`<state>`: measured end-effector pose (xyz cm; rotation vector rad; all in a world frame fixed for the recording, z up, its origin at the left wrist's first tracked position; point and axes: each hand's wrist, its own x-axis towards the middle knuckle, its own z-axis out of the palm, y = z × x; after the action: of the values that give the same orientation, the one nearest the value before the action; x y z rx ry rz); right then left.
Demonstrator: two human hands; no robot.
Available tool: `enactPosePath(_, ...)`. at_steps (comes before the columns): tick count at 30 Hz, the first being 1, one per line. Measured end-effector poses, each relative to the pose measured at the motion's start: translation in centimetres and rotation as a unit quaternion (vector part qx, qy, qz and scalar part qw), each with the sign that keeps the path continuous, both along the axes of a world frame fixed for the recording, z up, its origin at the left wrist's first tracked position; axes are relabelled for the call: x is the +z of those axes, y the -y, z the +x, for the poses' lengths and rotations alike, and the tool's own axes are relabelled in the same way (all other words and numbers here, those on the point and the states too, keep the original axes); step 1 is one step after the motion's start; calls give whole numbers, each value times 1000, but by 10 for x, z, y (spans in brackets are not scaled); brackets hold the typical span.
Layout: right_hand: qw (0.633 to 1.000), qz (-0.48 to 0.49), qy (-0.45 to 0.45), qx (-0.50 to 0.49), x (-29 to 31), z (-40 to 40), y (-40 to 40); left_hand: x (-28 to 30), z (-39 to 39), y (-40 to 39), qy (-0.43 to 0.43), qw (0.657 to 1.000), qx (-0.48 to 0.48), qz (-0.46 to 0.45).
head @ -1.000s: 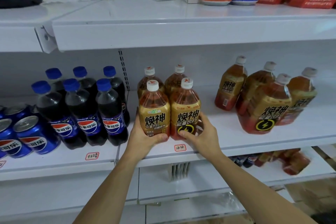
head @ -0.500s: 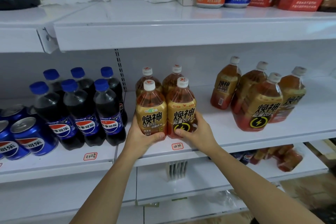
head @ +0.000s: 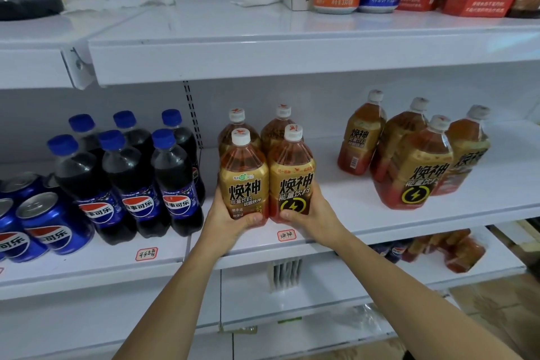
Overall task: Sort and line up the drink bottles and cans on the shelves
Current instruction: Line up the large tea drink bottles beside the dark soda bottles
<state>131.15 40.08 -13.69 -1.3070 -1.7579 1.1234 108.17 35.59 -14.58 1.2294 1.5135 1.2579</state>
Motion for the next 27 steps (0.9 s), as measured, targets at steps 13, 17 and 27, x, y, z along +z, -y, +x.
enactPosePath(13, 1000, -13, 7, -22, 4, -2, 4, 2, 7, 1, -39, 999, 28, 21)
enactPosePath(17, 1000, -14, 27, 4, 20, 1, 11, 2, 8, 2, -53, 998, 36, 27)
enactPosePath(27, 905, 287, 308, -56, 188, 123, -39, -3, 10, -5, -10, 998, 68, -6)
